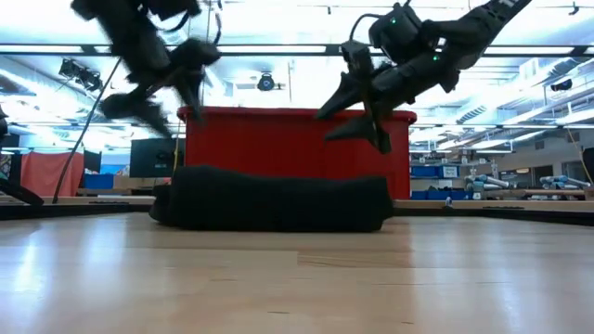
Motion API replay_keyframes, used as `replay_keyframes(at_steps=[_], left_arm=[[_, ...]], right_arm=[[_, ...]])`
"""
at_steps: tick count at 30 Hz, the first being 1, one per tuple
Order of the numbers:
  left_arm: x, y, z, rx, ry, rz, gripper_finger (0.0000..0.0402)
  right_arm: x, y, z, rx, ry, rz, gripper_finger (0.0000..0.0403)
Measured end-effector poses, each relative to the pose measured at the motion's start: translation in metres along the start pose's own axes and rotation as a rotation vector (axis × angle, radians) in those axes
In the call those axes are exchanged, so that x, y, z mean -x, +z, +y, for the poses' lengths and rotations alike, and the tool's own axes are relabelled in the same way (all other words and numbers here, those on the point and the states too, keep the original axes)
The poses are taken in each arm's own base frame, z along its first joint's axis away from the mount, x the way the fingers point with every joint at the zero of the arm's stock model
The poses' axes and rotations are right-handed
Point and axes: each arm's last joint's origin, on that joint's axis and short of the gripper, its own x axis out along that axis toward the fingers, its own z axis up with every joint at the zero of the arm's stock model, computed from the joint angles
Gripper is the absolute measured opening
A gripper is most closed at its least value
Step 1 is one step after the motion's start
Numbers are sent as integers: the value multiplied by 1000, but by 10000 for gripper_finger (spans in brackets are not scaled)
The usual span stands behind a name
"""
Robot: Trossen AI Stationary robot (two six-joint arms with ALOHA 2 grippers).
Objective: Fold laundry
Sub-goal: Fold the black shirt
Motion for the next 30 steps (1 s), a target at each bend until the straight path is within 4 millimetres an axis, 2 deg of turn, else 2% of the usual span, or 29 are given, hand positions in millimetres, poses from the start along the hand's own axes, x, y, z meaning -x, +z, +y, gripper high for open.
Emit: replay_keyframes(at_steps=[4,8,12,15,18,20,24,27,30], left_arm=[[-31,-19,10,94,-64,-5,308],[-55,-26,18,157,-153,-40,333],[-81,-34,34,204,-117,-39,336],[-94,-36,33,258,-193,-64,319],[-107,-37,29,283,-254,-87,281],[-114,-37,25,297,-298,-90,239],[-121,-35,11,280,-422,-35,130],[-115,-34,3,252,-523,5,47],[-104,-29,-7,226,-657,23,35]], right_arm=[[-14,-17,2,29,-6,79,192],[-32,-34,-4,49,-36,143,192],[-51,-51,-15,48,-83,202,191],[-63,-62,-26,13,-130,227,189],[-72,-67,-31,-23,-133,222,180],[-77,-69,-32,-29,-116,204,173],[-80,-69,-28,-41,-82,170,161],[-75,-65,-22,-56,-70,156,158],[-65,-58,-9,-47,-29,144,158]])
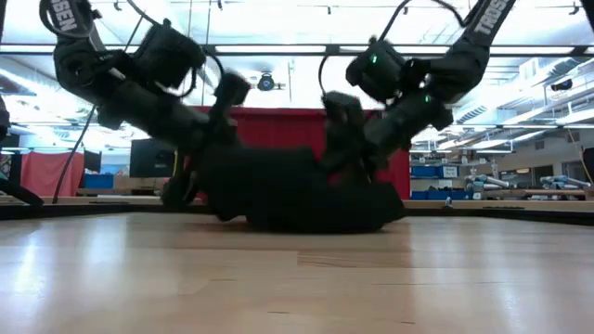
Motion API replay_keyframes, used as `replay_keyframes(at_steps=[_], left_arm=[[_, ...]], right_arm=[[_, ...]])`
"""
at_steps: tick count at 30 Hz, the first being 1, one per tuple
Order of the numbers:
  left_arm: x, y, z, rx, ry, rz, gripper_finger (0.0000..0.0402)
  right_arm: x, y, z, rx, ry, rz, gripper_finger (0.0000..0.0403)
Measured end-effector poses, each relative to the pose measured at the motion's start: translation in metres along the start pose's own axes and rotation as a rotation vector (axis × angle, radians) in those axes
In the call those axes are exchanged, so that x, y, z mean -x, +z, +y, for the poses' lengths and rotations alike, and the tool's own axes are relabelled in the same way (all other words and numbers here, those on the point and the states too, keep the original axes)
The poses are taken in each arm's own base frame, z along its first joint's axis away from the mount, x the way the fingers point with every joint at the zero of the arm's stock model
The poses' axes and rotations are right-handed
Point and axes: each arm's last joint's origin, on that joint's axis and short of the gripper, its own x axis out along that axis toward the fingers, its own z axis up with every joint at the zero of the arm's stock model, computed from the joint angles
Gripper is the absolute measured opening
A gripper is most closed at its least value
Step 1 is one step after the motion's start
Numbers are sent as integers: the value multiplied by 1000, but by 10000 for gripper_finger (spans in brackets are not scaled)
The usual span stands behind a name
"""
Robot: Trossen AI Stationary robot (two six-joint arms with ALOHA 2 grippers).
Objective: Fold laundry
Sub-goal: Fold the black shirt
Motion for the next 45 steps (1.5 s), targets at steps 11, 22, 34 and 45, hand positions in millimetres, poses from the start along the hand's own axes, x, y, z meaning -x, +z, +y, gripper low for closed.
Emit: replay_keyframes(at_steps=[11,22,34,45], left_arm=[[9,-9,6,-56,87,272,39],[22,-9,-2,-39,132,188,192],[65,7,-42,-278,14,-38,181],[71,19,-116,-635,-138,-153,155]], right_arm=[[40,-7,22,24,-122,94,160],[57,-16,19,44,-265,168,161],[56,-18,21,55,-226,196,162],[59,-5,31,42,-82,130,161]])
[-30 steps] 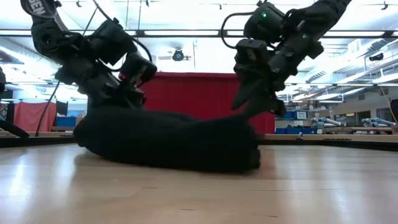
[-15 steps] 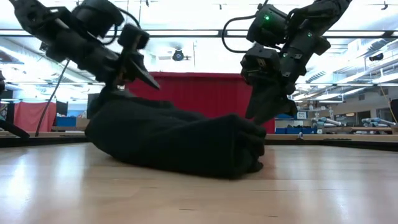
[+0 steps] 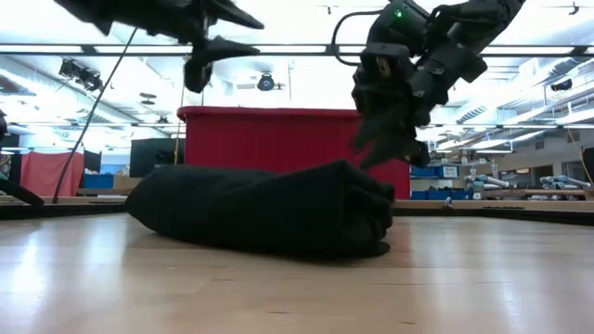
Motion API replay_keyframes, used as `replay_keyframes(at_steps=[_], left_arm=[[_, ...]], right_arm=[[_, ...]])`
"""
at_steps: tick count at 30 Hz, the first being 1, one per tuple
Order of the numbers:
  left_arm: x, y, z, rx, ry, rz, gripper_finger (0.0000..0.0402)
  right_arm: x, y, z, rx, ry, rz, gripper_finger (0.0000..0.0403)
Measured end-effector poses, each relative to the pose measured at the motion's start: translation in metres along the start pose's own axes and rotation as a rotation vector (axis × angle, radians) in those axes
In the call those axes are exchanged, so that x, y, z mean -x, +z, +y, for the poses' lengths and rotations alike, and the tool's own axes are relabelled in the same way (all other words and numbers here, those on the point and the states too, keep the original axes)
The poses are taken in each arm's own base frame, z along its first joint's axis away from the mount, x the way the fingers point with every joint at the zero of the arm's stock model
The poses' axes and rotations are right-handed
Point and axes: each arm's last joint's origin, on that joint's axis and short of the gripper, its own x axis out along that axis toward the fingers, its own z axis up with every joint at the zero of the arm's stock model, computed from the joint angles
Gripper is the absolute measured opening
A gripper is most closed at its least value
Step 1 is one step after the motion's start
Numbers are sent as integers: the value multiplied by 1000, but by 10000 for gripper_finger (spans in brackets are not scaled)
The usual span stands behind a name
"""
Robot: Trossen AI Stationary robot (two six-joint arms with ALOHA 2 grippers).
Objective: Fold laundry
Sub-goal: Fold the black shirt
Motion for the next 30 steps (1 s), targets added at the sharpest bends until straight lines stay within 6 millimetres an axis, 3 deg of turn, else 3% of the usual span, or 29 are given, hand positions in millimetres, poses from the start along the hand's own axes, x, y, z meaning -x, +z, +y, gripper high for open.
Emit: replay_keyframes(at_steps=[4,11,16,24,30], left_arm=[[-24,-25,6,-39,68,139,155],[-67,-77,21,16,100,279,155],[-81,-105,43,69,209,389,155],[-71,-114,59,218,420,501,155],[-37,-108,51,179,561,614,155]], right_arm=[[18,14,2,10,25,-103,157],[68,31,7,22,43,-306,153],[91,36,6,18,55,-378,153],[97,34,5,23,20,-384,153],[96,32,4,29,14,-359,153]])
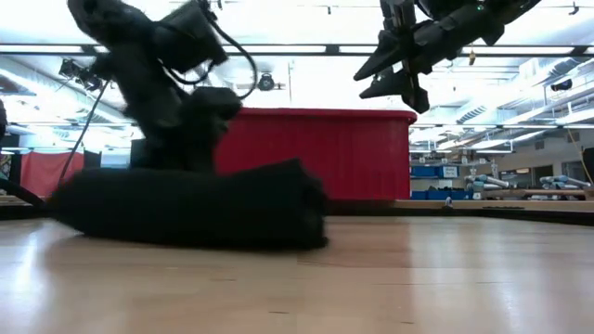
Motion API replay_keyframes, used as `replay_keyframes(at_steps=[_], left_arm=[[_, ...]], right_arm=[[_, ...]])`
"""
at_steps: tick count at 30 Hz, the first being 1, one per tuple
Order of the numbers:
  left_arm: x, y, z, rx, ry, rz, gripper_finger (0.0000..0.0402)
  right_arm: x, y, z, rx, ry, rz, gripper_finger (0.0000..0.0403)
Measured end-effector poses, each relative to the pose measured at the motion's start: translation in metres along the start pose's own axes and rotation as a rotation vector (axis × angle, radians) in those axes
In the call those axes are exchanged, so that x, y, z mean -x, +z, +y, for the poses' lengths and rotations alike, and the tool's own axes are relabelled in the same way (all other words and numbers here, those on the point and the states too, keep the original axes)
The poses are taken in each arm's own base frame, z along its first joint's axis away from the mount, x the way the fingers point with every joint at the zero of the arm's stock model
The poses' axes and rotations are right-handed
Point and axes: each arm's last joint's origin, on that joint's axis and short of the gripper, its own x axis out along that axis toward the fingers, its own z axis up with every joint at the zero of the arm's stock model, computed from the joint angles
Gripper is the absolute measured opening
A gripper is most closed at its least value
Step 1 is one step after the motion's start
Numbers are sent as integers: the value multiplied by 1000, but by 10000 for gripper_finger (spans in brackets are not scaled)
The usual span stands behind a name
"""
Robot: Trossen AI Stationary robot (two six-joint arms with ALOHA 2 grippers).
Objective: Fold laundry
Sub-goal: Fold the black shirt
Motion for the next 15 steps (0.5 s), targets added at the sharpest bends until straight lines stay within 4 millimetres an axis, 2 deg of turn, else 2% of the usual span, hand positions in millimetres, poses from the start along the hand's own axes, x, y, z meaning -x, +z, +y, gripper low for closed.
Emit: replay_keyframes(at_steps=[8,11,15], left_arm=[[73,-24,25,-27,206,10,155],[100,-30,34,5,177,-10,155],[132,-28,35,76,-18,-132,155]], right_arm=[[0,0,2,13,38,17,153],[0,1,4,22,72,17,153],[6,15,16,93,120,-24,153]])
